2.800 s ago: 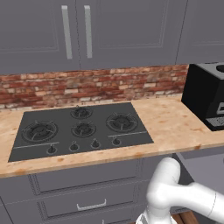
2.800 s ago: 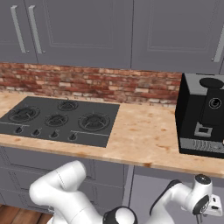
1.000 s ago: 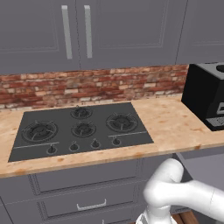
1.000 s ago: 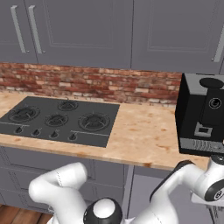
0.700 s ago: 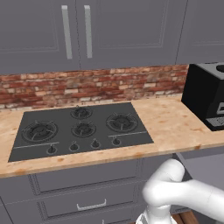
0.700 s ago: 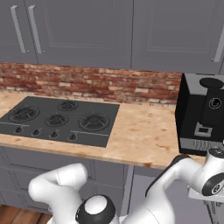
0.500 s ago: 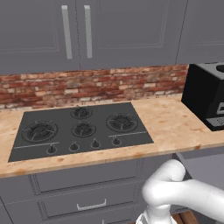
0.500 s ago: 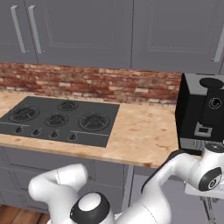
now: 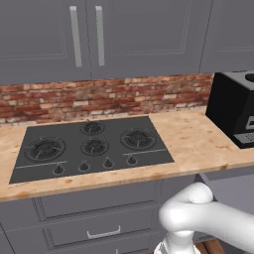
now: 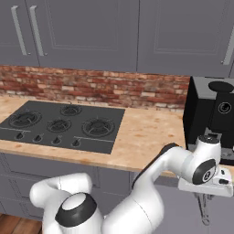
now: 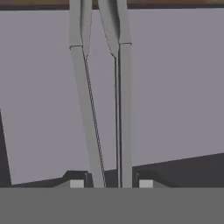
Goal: Take the tongs from the drawer on the right and place them on the dining counter next to the tray containing the kebab skewer.
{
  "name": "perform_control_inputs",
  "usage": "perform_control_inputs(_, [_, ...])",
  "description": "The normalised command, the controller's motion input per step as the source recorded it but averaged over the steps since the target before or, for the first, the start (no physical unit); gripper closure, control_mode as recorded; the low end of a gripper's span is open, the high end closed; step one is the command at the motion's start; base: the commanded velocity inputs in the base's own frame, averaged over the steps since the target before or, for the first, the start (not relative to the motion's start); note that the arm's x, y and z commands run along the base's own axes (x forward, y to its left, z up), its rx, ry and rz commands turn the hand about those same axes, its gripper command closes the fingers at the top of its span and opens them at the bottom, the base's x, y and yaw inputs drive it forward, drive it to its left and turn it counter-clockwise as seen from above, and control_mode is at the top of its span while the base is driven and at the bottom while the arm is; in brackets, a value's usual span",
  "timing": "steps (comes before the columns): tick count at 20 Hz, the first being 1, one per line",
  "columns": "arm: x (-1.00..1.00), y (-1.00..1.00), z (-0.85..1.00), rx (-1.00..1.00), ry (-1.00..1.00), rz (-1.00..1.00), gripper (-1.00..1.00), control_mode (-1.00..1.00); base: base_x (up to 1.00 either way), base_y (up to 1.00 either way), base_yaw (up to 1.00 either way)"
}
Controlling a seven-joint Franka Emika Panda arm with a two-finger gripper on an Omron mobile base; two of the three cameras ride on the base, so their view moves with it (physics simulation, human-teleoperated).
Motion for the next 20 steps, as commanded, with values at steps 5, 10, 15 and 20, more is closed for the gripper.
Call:
perform_control_inputs(5, [0.12,0.65,0.33,0.0,0.0,-0.09,1.0,-1.0,0.0,0.0,0.0])
perform_control_inputs(10, [0.19,0.69,0.25,0.0,0.0,-0.14,1.0,-1.0,0.0,0.0,0.0])
perform_control_inputs(15, [0.23,0.69,0.24,0.0,0.0,-0.15,1.0,-1.0,0.0,0.0,0.0])
perform_control_inputs(20, [0.24,0.69,0.25,0.0,0.0,-0.13,1.0,-1.0,0.0,0.0,0.0])
